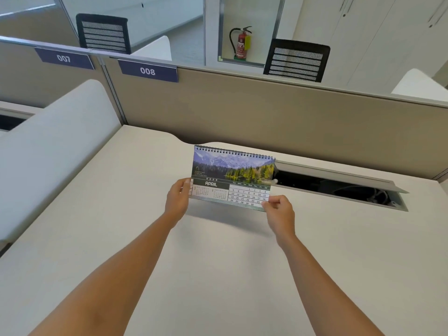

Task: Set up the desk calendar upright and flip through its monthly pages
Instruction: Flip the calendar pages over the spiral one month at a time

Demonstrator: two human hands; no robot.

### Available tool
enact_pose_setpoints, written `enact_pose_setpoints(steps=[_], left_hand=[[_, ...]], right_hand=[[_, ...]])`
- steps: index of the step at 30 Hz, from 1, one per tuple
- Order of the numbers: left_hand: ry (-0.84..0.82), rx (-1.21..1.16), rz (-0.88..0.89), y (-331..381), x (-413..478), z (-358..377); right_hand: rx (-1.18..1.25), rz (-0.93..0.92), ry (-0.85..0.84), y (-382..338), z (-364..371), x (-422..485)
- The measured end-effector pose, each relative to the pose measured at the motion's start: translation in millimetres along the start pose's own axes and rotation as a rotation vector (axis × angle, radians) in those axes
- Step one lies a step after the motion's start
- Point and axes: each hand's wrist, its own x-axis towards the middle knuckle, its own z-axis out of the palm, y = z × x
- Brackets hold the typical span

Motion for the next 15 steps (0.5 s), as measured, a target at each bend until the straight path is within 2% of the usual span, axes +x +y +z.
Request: enact_pose_setpoints(steps=[4, 7, 10, 12, 15], left_hand=[[0.003, -0.081, -0.053, 6, -3, -4], [-0.005, -0.193, -0.109, 12, -6, -6], [-0.060, -0.211, -0.130, 15, -10, -7], [-0.095, -0.183, -0.128, 15, -13, -7], [-0.125, -0.155, -0.134, 17, -14, -5]], right_hand=[[0.169, 0.124, -0.110, -31, -10, -2], [0.481, 0.231, -0.336, -66, -21, -8], [0.738, 0.173, -0.472, -95, -32, -9], [0.753, 0.083, -0.499, -112, -36, -6], [0.559, -0.068, -0.439, -130, -29, 3]])
